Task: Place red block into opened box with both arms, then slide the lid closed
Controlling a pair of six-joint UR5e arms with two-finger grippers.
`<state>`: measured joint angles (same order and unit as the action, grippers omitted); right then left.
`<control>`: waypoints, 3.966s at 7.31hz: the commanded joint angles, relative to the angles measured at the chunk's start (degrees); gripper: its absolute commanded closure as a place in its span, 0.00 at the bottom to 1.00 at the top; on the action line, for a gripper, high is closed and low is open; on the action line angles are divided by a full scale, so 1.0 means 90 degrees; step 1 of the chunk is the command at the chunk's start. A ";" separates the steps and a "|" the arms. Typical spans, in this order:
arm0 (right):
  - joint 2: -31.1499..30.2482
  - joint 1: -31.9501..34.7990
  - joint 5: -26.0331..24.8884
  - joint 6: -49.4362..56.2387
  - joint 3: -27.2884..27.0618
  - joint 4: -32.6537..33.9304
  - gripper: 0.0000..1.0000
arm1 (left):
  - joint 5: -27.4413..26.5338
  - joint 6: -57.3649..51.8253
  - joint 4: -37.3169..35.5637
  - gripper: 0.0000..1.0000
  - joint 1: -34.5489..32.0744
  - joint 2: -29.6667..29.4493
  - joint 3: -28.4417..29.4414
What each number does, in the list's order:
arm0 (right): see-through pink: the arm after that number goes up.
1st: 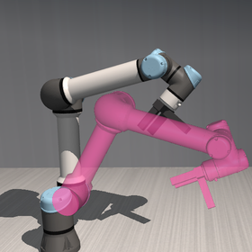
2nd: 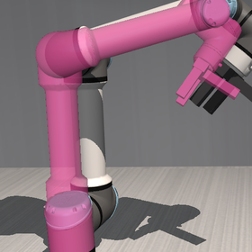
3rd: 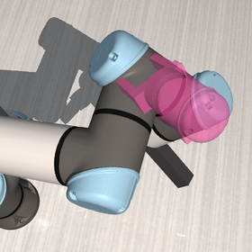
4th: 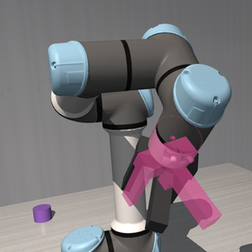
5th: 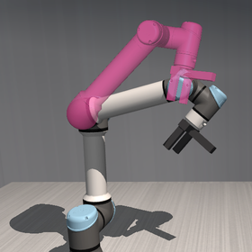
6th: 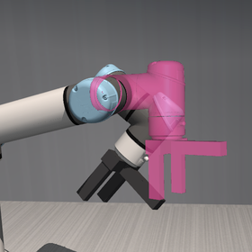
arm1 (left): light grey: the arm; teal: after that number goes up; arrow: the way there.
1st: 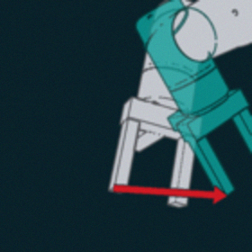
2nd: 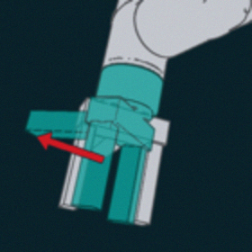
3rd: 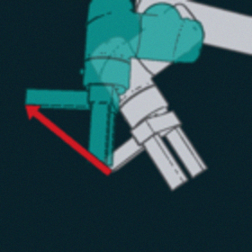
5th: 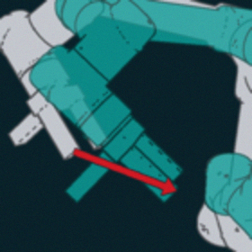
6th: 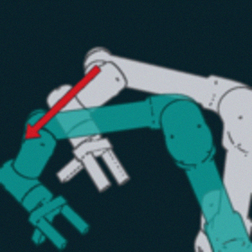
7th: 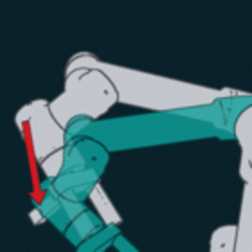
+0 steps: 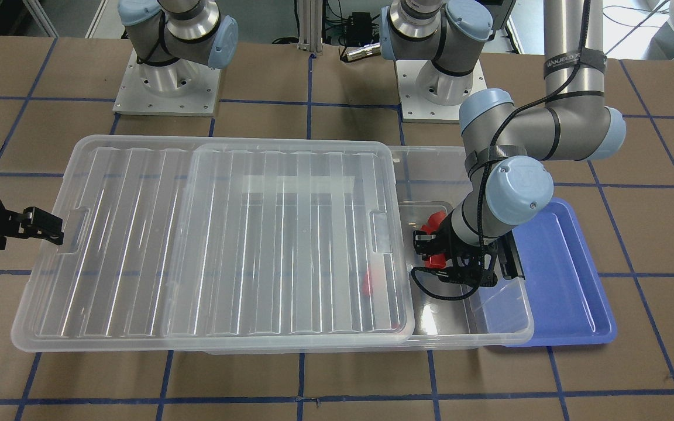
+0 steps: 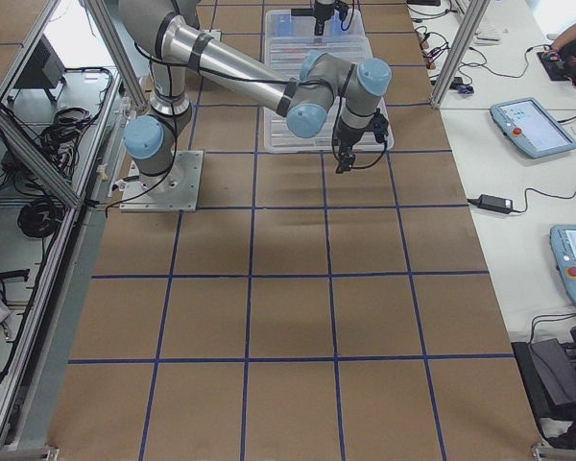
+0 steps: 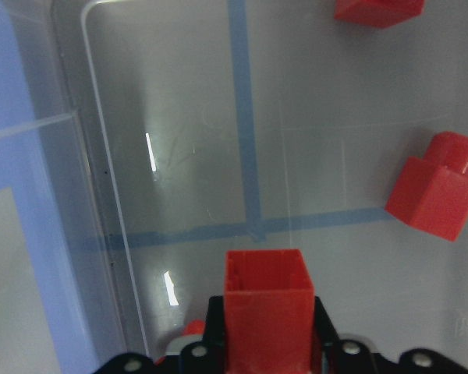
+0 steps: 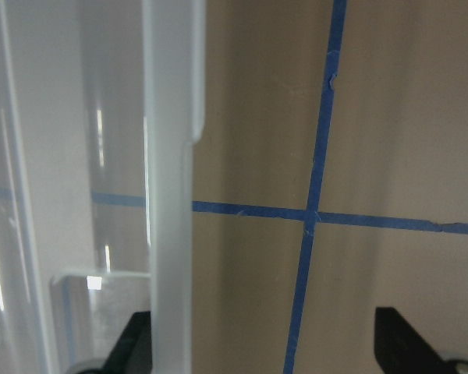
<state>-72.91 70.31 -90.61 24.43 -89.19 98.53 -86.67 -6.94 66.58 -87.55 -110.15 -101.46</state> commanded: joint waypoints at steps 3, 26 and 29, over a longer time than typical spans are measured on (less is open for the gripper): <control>0.0016 -0.0038 -0.0342 0.0186 0.0076 0.0136 0.00 | -0.0008 0.0018 -0.0025 0.80 0.0002 -0.0154 -0.0122; -0.0004 -0.0478 -0.0801 0.0010 0.0116 -0.0295 0.00 | -0.0399 0.0058 0.3442 0.00 -0.0302 0.1731 0.2523; -0.0004 -0.0127 -0.0781 -0.0019 0.0106 -0.0372 0.00 | -0.0254 0.0096 0.3316 0.00 -0.0116 0.1838 0.2164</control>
<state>-73.03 68.10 -97.76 24.35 -88.22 95.48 -89.95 -6.30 97.29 -88.97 -94.02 -80.41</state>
